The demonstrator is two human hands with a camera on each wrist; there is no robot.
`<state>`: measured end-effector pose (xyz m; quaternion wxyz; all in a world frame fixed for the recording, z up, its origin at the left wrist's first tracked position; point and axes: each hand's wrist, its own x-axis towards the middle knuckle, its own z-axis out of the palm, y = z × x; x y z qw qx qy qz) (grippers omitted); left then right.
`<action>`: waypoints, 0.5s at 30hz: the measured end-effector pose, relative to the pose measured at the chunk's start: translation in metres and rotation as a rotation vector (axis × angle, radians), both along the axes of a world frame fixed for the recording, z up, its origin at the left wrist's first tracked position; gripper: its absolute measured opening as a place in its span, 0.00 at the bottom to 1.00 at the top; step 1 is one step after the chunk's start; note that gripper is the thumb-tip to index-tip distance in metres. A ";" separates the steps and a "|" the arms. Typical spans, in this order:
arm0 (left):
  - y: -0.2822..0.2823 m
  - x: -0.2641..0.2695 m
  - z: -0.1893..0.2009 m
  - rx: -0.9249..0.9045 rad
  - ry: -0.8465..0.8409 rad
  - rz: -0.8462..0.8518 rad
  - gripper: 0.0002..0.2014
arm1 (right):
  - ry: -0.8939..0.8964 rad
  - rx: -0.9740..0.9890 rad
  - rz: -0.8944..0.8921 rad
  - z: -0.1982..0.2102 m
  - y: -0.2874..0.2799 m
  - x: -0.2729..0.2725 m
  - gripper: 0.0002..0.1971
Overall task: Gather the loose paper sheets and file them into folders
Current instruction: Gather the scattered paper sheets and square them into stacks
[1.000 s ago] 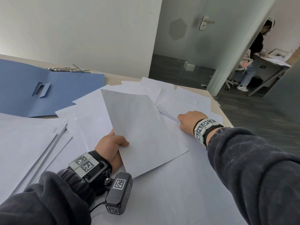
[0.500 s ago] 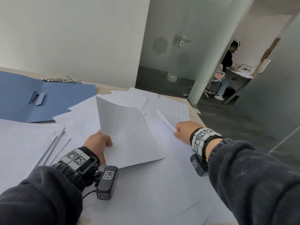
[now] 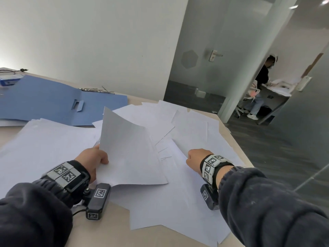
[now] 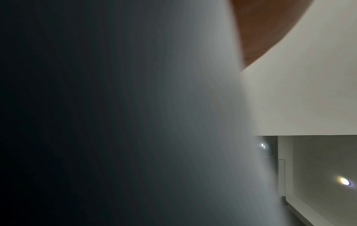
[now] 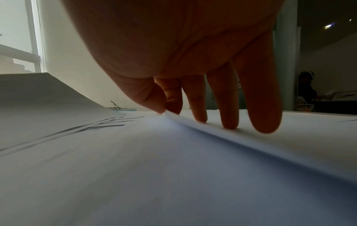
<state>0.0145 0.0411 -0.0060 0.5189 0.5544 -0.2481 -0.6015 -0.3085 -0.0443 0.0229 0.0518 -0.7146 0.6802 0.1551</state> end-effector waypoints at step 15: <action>0.007 0.008 -0.005 -0.043 0.142 -0.027 0.35 | 0.076 0.051 0.001 -0.005 -0.001 0.027 0.32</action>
